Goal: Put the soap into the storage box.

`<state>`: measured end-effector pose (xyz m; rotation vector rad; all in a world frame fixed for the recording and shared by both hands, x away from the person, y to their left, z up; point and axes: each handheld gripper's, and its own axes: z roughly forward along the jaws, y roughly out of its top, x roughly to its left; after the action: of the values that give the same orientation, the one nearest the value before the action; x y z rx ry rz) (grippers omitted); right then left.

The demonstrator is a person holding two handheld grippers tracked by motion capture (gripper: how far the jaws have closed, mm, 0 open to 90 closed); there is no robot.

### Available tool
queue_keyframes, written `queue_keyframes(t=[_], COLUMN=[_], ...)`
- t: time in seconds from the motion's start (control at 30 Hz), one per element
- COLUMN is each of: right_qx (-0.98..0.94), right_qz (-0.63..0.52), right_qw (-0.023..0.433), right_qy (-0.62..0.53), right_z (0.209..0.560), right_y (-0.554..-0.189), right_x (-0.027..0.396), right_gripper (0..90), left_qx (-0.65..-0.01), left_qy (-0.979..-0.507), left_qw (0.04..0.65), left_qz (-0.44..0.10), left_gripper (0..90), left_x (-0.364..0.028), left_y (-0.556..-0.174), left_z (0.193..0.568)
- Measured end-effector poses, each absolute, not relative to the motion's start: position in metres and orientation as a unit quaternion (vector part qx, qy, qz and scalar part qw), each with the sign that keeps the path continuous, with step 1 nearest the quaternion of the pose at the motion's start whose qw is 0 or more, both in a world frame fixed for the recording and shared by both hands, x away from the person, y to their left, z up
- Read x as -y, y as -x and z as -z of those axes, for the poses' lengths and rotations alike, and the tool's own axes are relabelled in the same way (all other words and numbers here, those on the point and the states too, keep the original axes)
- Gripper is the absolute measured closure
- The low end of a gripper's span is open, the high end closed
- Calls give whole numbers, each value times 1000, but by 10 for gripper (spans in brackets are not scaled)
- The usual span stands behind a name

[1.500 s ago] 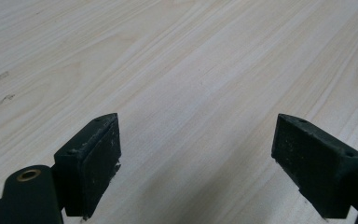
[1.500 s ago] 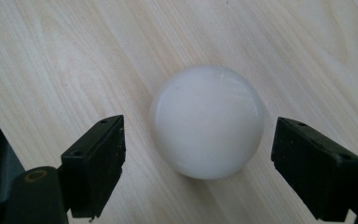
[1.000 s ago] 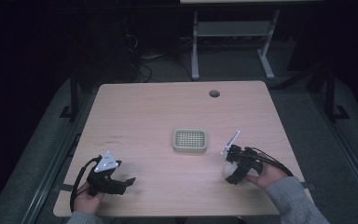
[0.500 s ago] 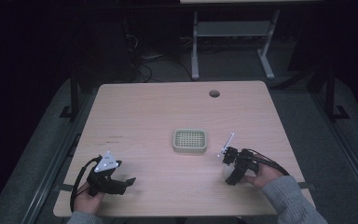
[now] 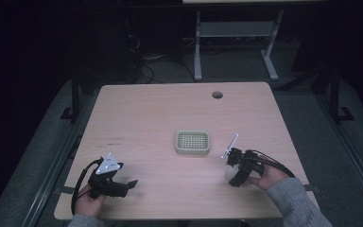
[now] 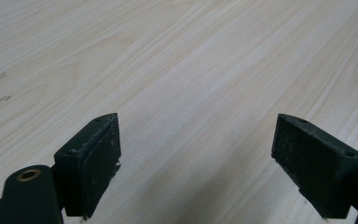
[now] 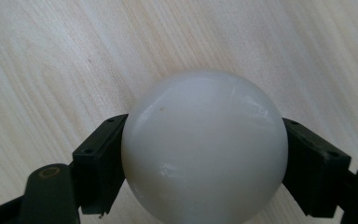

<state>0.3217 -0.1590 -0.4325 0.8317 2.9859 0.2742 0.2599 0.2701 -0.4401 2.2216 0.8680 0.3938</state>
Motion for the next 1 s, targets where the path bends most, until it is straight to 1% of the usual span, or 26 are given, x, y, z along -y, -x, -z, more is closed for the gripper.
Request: queue_keyframes(t=[0.43,0.8,0.83,1.0], right_qx=[-960,-960,-959,-962], right_qz=[-95,-99,-100,-92], right_qw=[18,16,10,15], right_qy=[-263,-261,-263,-257], right_z=[413,406,405,401], right_y=[-330,-344,-344,-351], right_x=[154,150,149,143], right_gripper=[221,222,222,221], left_qx=[-333,-334,-334,-333], left_qy=[-860,-859,-859,-860], left_qw=[355,357,357,356], left_qz=[-154,-154,-154,-154], left_gripper=[153,153,153,153], left_x=[-271,-271,-271,-270], left_y=[-260,-261,-261,-261], left_z=[440,440,440,439])
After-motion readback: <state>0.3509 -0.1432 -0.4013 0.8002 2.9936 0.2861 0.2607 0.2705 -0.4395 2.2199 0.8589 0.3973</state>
